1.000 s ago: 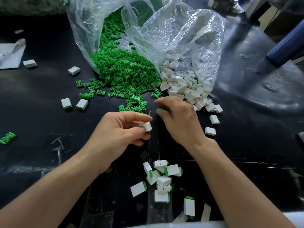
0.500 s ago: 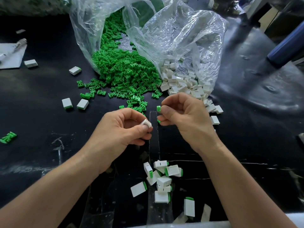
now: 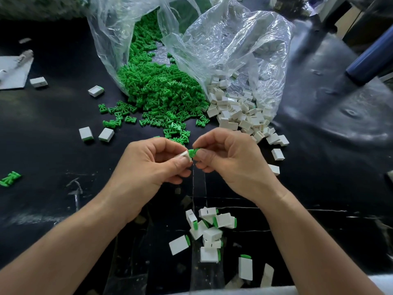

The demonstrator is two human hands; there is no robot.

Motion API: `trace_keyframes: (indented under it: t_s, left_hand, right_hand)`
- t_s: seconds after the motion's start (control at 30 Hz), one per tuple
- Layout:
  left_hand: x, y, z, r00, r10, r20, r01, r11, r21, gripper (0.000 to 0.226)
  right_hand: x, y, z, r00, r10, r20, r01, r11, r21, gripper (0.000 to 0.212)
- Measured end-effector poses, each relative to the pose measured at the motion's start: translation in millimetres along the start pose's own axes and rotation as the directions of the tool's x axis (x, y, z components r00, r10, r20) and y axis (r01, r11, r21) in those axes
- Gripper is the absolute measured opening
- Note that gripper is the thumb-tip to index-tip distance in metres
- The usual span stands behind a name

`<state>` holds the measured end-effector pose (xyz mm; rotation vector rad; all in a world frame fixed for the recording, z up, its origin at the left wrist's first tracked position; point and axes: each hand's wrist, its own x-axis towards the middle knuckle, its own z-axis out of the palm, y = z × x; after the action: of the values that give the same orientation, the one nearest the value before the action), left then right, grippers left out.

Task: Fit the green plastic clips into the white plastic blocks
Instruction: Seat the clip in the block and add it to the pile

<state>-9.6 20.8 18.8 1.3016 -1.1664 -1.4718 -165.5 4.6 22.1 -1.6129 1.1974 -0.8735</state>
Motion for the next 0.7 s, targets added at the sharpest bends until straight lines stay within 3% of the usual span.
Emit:
trace_keyframes:
  t_s: [0.13,0.3,0.47,0.7]
  left_hand:
    - [0.3,-0.3,0.2,1.0,0.009,0.002,-0.009,1.0,0.025,0.005]
    - [-0.8,0.1,-0.1,1.0,0.021,0.008,-0.022,1.0,0.022,0.008]
    - [-0.8,1.5,-0.1,0.999,0.035,0.002,-0.035,0.999,0.03,0.006]
    - [-2.2,3.4,-1.6,0.998,0.04,0.039,-0.042,0.998,0.047,0.01]
  right_hand:
    - [-0.8,1.2,2.3,0.999,-0.026,0.024,0.028,0.998,-0.065,0.027]
    - [0.0,2.6,0.7,0.999,0.024,0.027,-0.024,1.0,-0.008,0.023]
    - [-0.8,3.7,2.8,0.997,0.07,0.039,-0.063,0.986,-0.157,0.022]
    - [-4.3,-1.4,3.2,0.995,-0.052,0.089,0.081,0.928,-0.363,0.022]
